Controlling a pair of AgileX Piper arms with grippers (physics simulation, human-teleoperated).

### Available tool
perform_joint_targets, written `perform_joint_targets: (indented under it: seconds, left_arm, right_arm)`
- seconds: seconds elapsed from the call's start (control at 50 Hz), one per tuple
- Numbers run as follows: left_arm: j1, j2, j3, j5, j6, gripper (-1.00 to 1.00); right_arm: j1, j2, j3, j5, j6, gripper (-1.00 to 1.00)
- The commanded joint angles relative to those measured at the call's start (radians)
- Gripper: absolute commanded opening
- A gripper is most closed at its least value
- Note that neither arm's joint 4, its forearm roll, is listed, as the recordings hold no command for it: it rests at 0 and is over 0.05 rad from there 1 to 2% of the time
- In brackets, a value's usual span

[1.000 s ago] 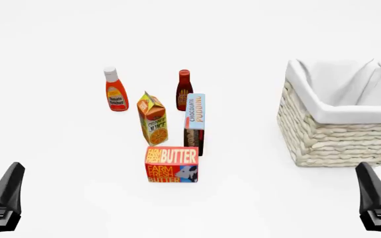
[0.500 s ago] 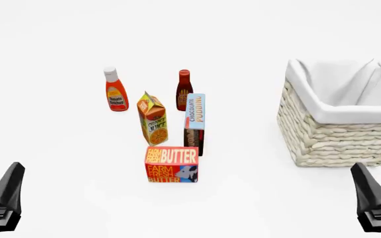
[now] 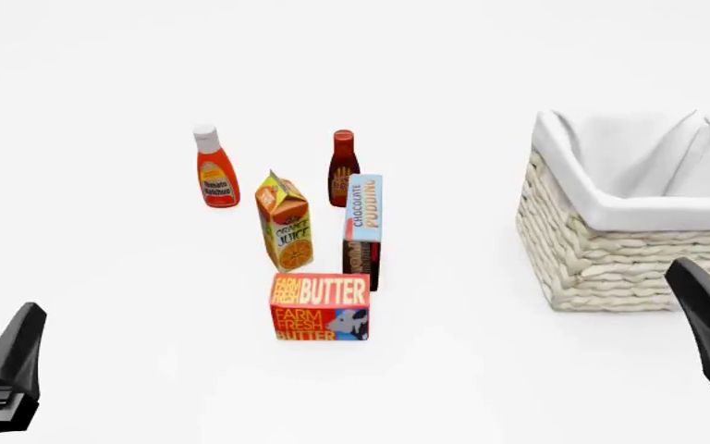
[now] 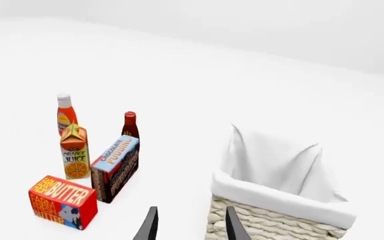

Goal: Pick the butter and place it in the basket.

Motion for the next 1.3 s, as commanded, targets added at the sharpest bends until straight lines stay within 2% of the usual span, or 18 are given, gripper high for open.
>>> perform_joint_targets:
  seconds: [0.02,0.44,0.62,0.68,0.74,1.0,1.18,1.2,1.3]
  left_arm:
    - [0.0,0.0,0.0,0.0,0.0,1.0]
    - [0.0,0.0,0.0,0.0,0.0,1.0]
    - [0.0,0.0,0.0,0.0,0.0,1.0]
    - [0.0,0.0,0.0,0.0,0.0,1.0]
    - [0.0,0.0,0.0,0.0,0.0,1.0]
    - [0.0,0.0,0.0,0.0,0.0,1.0]
    - [0.0,0.0,0.0,0.0,0.0,1.0]
    - [0.0,0.0,0.0,0.0,0.0,1.0]
    - [0.0,0.0,0.0,0.0,0.0,1.0]
  right_arm:
    - [0.076,0.131,-0.134,0.06,-0.075,1.0]
    - [0.14,0.285,-0.291,0.158,-0.183,1.0]
    - [0.175,0.334,-0.334,0.174,-0.215,1.0]
    - [0.191,0.365,-0.358,0.181,-0.208,1.0]
    - [0.188,0.376,-0.344,0.162,-0.239,1.0]
    - [0.194,0.456,-0.405,0.172,-0.253,1.0]
    - [0.228,0.547,-0.462,0.184,-0.254,1.0]
    - [0.251,0.567,-0.468,0.187,-0.251,1.0]
    - [0.252,0.594,-0.476,0.184,-0.266,1.0]
